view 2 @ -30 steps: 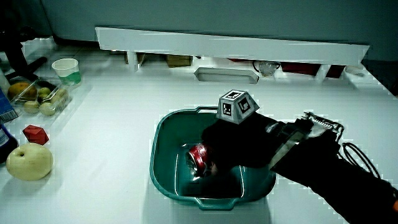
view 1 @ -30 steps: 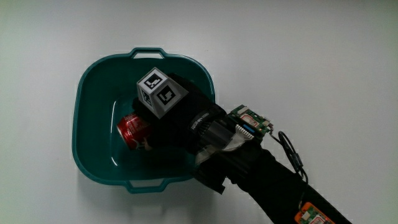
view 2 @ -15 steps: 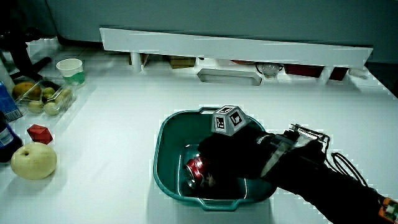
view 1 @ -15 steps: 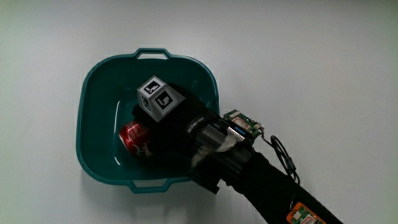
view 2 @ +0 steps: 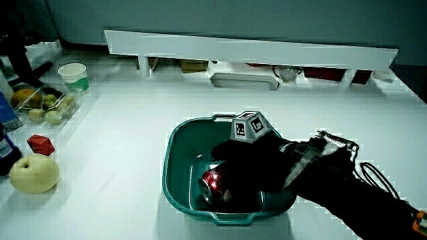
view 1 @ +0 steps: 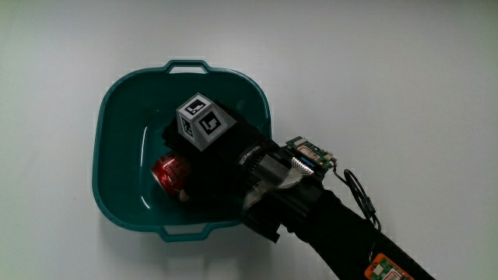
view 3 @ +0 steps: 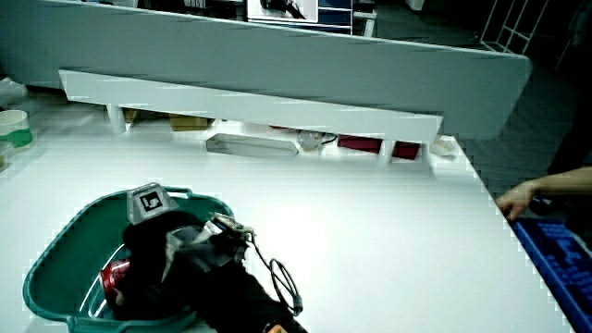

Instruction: Place cola into plate

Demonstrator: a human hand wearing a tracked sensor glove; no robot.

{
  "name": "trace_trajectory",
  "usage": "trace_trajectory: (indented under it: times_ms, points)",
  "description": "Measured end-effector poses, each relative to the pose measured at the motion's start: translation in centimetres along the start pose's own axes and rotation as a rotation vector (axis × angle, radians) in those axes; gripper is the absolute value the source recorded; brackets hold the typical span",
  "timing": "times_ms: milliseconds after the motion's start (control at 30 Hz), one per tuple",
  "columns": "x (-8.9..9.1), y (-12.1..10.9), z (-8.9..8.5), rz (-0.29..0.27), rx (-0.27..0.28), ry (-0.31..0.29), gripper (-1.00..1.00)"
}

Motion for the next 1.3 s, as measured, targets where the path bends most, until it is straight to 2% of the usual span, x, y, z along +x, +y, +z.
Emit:
trace_trajectory:
  times_ms: [67,100,167,200,267,300,333,367,400,433,500,567,633,667,733,767,800,833,867,900,933,1000,1067,1100,1133,1167,1200,1233,1267,1300]
  points:
    - [0.0,-0.4,0.1,0.003,0.017,0.0,-0.44]
    - [0.3,-0.5,0.0,-0.023,0.016,-0.003,-0.48]
    - [0.7,-1.0,-0.1,-0.013,-0.006,0.021,-0.56]
    - [1.1,-1.4,-0.1,-0.038,0.016,0.032,-0.59]
    - [1.5,-2.5,0.1,0.004,0.015,0.072,-0.67]
    - [1.6,-3.4,0.7,0.029,0.048,0.097,-0.7]
    - [1.8,-3.8,0.8,0.023,0.032,0.089,-0.74]
    - [1.9,-4.3,0.8,0.001,0.095,0.081,-0.78]
    - [1.9,-5.1,1.2,0.034,0.12,0.097,-0.81]
    - [1.9,-5.2,1.3,0.038,0.1,0.093,-0.85]
    - [1.9,-5.5,1.3,0.021,0.118,0.064,-0.93]
    - [2.1,-5.2,1.1,0.027,0.077,0.08,-1.0]
    - [2.4,-5.2,0.8,0.012,0.051,0.078,-1.0]
    - [2.6,-5.2,0.5,0.01,0.019,0.084,-1.0]
    - [3.0,-5.7,0.3,-0.008,0.027,0.082,-1.0]
    - [3.1,-5.9,0.1,-0.001,-0.002,0.089,-1.0]
    - [3.7,-5.6,-0.5,-0.061,-0.014,0.086,-1.0]
    - [3.8,-6.1,-0.5,-0.025,-0.031,0.097,-1.0]
    - [4.0,-6.5,-0.5,-0.097,0.034,0.072,-1.0]
    - [3.8,-7.2,-0.2,-0.045,0.057,0.075,-1.0]
    - [3.5,-8.0,0.2,0.003,0.033,0.113,-1.0]
    - [3.0,-8.7,0.3,0.021,0.059,0.081,-1.0]
    - [3.0,-8.5,-0.6,-0.013,-0.009,0.061,-1.0]
    - [3.1,-8.6,-0.9,-0.008,-0.05,0.074,-1.0]
    - [3.4,-8.6,-1.4,-0.065,-0.013,0.044,-1.0]
    - [3.3,-9.2,-1.2,-0.054,0.003,0.051,-1.0]
    - [3.3,-9.6,-1.3,-0.049,-0.011,0.055,-1.0]
    - [3.6,-9.7,-1.8,-0.097,0.048,0.009,-1.0]
    - [3.4,-10.4,-1.7,-0.057,0.082,0.006,-1.0]
    - [3.8,-10.3,-2.6,-0.119,0.041,0.017,-1.0]
